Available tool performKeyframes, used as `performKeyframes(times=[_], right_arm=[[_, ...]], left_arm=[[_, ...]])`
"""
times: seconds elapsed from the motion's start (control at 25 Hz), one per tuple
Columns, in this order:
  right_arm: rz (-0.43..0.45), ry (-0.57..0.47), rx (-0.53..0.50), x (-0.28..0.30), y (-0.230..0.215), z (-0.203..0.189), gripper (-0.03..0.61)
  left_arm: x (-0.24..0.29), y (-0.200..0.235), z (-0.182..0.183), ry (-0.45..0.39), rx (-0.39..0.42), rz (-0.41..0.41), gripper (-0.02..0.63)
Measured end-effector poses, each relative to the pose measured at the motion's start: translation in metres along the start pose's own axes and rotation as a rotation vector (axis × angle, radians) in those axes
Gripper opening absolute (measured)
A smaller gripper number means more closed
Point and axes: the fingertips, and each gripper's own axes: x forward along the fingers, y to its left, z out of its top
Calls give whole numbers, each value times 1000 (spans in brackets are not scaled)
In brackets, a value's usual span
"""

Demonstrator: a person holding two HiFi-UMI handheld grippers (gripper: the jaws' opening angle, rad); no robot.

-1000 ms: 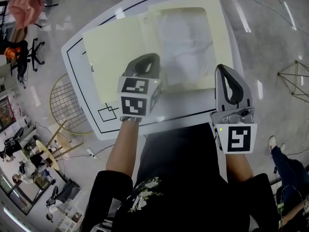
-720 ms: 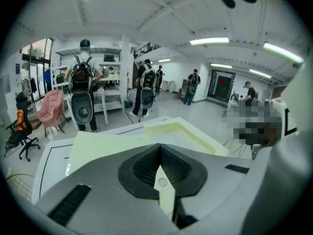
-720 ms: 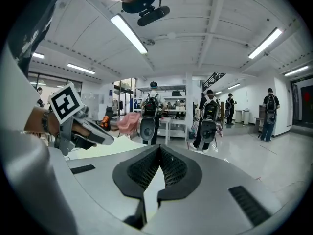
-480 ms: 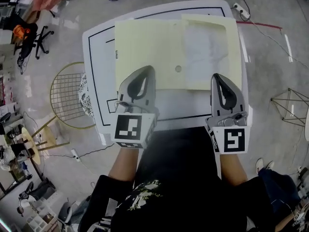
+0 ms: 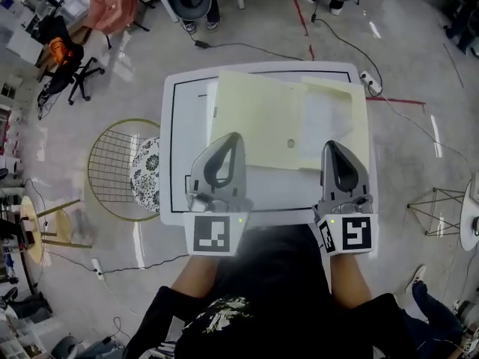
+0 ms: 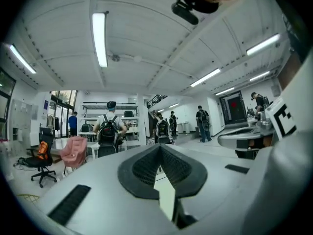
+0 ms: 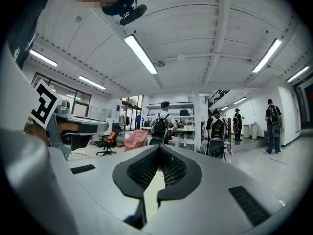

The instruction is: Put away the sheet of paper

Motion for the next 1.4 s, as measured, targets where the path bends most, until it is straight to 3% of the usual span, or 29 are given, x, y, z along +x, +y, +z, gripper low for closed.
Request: performKeyframes(times=[0.28, 0.68, 1.0, 1.4], right_arm=[[-7, -69, -39, -16, 22, 17, -2], [55, -105, -51, -15, 26, 32, -2], [77, -90, -75, -24, 1, 40, -2], [99, -66, -104, -44, -28, 36, -2]], left_arm=[[-32, 6, 9, -52, 5, 25, 0], [-30, -5, 29, -123, 20, 31, 0], [-24, -31, 35, -118, 9, 42, 0], [-35, -45, 29, -71, -3, 121, 1]])
